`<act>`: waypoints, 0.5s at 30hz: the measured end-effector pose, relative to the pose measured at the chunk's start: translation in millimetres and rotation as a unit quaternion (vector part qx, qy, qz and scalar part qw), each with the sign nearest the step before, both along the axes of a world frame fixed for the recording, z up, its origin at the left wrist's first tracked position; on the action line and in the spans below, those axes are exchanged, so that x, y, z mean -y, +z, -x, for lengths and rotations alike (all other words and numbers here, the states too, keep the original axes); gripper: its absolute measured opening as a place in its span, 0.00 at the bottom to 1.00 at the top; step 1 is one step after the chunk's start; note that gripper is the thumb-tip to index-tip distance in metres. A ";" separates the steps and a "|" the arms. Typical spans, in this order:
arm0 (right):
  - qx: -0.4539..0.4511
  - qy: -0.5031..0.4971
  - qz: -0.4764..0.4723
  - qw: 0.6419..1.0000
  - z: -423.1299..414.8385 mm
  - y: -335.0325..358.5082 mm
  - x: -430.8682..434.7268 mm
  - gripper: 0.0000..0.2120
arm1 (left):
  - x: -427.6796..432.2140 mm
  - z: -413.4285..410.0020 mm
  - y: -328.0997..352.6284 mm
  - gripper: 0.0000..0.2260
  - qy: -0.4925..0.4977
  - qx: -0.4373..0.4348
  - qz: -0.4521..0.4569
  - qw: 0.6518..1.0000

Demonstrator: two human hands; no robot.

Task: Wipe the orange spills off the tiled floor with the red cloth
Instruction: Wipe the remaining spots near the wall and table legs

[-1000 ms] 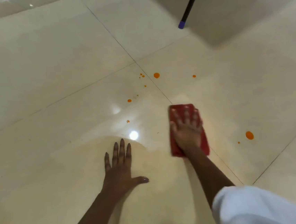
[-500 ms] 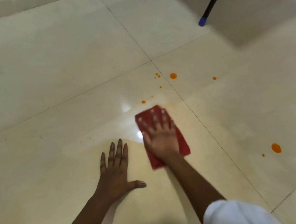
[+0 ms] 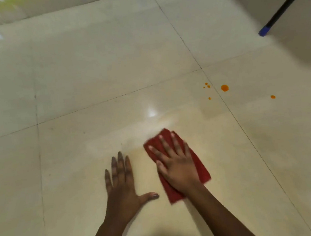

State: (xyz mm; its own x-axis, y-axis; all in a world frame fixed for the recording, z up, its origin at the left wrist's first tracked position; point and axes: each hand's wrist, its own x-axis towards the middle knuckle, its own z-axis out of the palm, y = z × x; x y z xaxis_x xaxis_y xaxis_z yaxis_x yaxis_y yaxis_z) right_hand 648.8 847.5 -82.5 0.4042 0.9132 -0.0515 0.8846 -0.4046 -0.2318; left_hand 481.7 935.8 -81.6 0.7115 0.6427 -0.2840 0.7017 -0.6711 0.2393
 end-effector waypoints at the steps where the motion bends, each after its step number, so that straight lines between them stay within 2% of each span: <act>1: -0.003 -0.015 0.003 1.000 -6.2 3.3 20.1 0.25 | -3.1 7.0 -0.3 0.58 0.017 -0.003 0.003 1.000; 3: 0.021 -0.111 -0.006 0.994 -48.7 2.0 25.5 0.25 | -7.9 16.8 -3.6 0.57 0.028 -0.016 0.011 0.999; 5: 0.006 -0.202 0.023 0.979 -89.9 4.7 -19.8 0.24 | -7.5 16.5 -4.1 0.56 0.033 -0.015 0.015 0.999; 6: -0.003 -0.204 0.038 0.978 -95.6 5.8 -49.8 0.23 | -6.3 12.9 -3.6 0.56 0.030 -0.009 0.016 0.999; 9: -0.014 -0.021 0.043 0.999 -27.6 4.2 -106.9 0.24 | -9.0 20.6 -3.1 0.56 0.027 -0.002 0.006 1.000; 11: -0.007 0.106 0.015 0.994 28.3 0.2 -82.0 0.25 | -23.2 42.5 -0.6 0.57 0.083 0.001 -0.004 0.997; 13: 0.002 0.128 0.013 0.992 32.3 3.2 -43.1 0.24 | -36.3 66.9 -0.2 0.57 0.137 -0.004 -0.009 0.991; 15: 0.028 0.066 0.002 0.997 2.5 -1.5 -53.2 0.25 | -45.3 85.6 -2.6 0.57 0.153 -0.014 0.004 0.988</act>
